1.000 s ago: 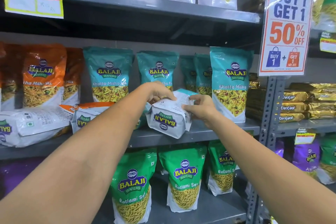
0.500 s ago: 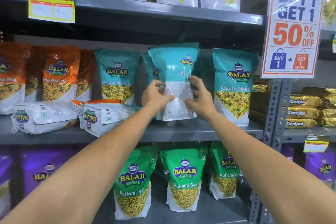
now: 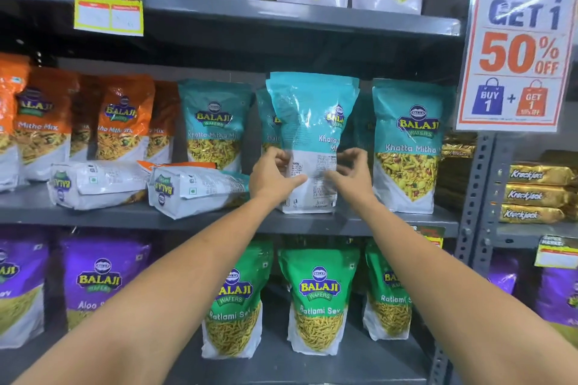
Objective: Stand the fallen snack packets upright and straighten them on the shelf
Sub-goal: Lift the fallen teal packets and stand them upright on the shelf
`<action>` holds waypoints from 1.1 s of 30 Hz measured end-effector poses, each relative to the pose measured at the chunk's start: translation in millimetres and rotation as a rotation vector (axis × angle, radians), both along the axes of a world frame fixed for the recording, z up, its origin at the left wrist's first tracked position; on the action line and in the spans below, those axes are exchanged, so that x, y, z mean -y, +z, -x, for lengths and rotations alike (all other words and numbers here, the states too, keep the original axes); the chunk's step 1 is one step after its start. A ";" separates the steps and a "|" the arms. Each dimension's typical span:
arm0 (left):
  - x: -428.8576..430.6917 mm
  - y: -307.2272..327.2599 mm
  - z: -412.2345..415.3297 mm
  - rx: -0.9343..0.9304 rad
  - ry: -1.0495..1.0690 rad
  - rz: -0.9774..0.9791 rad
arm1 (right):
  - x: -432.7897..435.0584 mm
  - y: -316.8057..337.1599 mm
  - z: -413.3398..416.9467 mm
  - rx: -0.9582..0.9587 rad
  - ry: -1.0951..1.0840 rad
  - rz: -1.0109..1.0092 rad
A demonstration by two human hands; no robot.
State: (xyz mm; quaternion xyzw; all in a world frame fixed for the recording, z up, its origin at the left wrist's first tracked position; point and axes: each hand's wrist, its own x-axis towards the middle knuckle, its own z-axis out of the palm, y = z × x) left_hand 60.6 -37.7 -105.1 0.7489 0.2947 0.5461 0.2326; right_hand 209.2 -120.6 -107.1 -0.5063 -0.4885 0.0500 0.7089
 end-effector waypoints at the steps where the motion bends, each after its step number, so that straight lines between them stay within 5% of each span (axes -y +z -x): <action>1: 0.3 -0.2 0.0 0.001 0.003 -0.001 | -0.9 2.8 0.6 -0.047 0.013 0.026; 6: 0.2 -1.3 -0.3 -0.013 -0.003 -0.001 | -6.9 17.6 3.3 -0.236 0.127 0.158; 13: -3.3 5.6 -0.8 -0.061 0.065 -0.019 | -9.3 17.3 -9.2 -0.366 0.214 0.087; 17: 1.6 11.7 -5.7 -0.112 0.191 0.012 | -13.4 16.7 -6.9 -0.292 0.128 0.145; 29: 7.8 12.7 -13.1 -0.144 -0.349 0.295 | -8.4 11.4 -28.7 -0.110 0.046 0.320; 33: 5.9 15.7 -15.2 -0.267 -0.235 0.221 | -9.6 15.3 -27.5 -0.128 -0.007 0.329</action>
